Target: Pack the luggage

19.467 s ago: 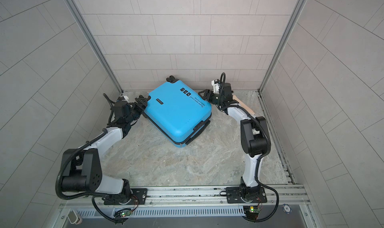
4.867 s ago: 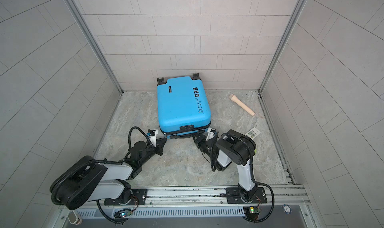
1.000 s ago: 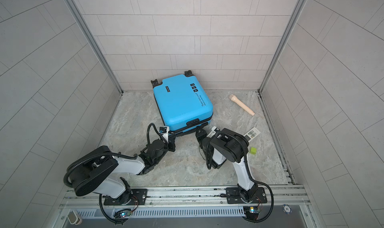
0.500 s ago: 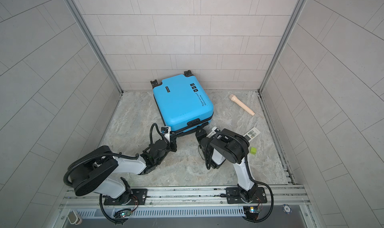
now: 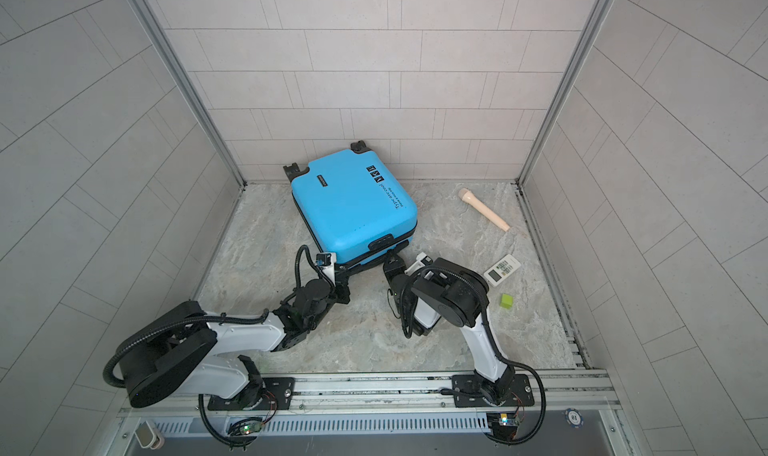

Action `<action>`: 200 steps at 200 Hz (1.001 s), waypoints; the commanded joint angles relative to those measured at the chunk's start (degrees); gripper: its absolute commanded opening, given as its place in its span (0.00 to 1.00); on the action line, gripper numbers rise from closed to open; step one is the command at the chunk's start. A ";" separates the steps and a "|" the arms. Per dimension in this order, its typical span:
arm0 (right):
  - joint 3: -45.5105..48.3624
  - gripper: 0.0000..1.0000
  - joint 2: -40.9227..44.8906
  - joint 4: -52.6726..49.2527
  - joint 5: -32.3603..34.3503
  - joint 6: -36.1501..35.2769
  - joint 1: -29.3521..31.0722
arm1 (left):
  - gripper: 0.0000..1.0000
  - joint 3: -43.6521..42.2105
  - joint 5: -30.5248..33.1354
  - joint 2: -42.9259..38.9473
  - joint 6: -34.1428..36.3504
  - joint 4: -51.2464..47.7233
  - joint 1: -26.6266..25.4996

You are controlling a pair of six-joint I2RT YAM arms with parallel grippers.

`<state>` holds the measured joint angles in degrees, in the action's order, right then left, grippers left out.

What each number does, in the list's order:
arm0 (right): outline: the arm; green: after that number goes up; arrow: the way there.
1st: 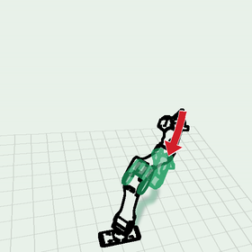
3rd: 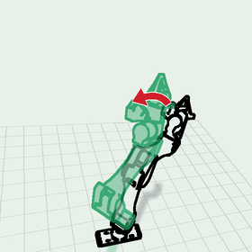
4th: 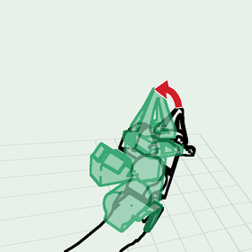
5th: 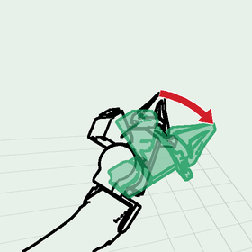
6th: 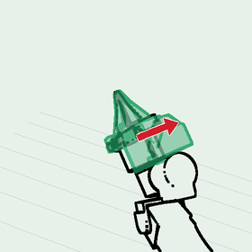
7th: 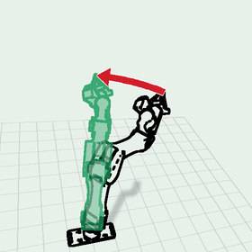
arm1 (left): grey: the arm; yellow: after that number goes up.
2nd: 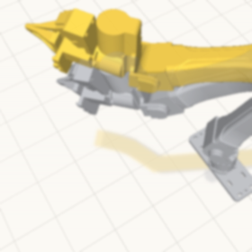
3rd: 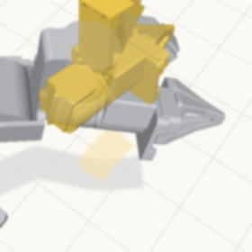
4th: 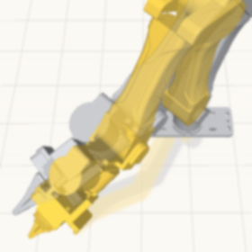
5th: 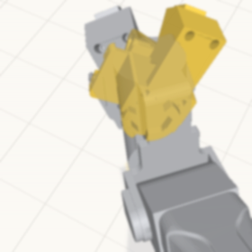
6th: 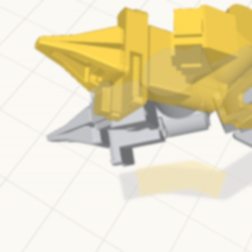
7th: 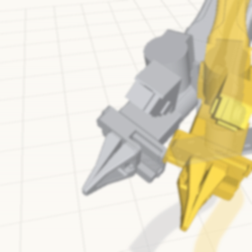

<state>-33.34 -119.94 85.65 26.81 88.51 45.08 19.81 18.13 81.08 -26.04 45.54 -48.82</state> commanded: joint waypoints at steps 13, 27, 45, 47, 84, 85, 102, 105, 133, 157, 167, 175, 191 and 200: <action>-0.94 0.00 0.92 -5.60 -23.37 -10.42 11.34 | 0.00 11.26 -9.58 0.77 10.01 30.34 -7.38; -0.13 0.00 1.78 -5.72 -23.57 -10.90 11.92 | 0.00 10.32 -5.23 2.01 12.42 30.49 -7.30; 0.32 0.00 2.54 -6.78 -23.66 -11.81 13.19 | 0.00 10.63 -6.13 2.95 12.31 30.44 -6.38; 0.37 0.00 2.61 -6.87 -23.69 -11.90 13.32 | 0.00 10.74 -6.16 3.03 12.28 30.41 -6.33; 1.90 0.00 1.87 -4.52 -23.03 -11.89 13.18 | 0.00 11.71 -8.50 0.15 13.09 25.55 -5.94; 1.93 0.00 1.89 -4.48 -23.07 -11.84 13.14 | 0.00 11.77 -8.52 -0.12 13.15 25.12 -5.89; 2.97 0.00 2.64 -4.48 -23.12 -12.12 12.12 | 0.00 14.24 -8.07 -6.54 14.09 10.38 -5.94; 3.21 0.00 2.86 -4.52 -23.12 -12.32 11.92 | 0.00 15.12 -7.74 -7.86 14.40 6.58 -5.93; 6.29 0.00 5.37 -5.41 -23.50 -13.46 8.75 | 0.49 24.14 0.06 -18.38 15.77 -27.86 -5.93; 9.25 0.00 8.06 -7.87 -25.96 -14.96 4.15 | 0.71 32.26 8.85 -22.45 18.24 -50.04 -5.94; 10.26 0.00 9.47 -9.53 -27.28 -15.67 2.13 | 0.76 34.80 11.20 -23.03 19.16 -56.68 -5.85; 11.33 0.00 10.78 -11.10 -27.75 -16.30 0.71 | 0.79 36.36 12.06 -23.18 19.82 -61.14 -5.85; 12.88 0.00 13.49 -14.37 -30.20 -17.90 -3.08 | 0.79 38.60 12.00 -23.03 19.68 -67.22 -5.84; 12.95 0.00 15.05 -17.12 -32.71 -18.87 -5.57 | 0.80 39.54 11.29 -22.74 19.52 -69.31 -5.67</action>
<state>-22.83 -108.33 78.72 -4.08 82.04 44.99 57.43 26.28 57.14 -8.10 -4.01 -54.74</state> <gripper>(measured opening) 0.217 0.793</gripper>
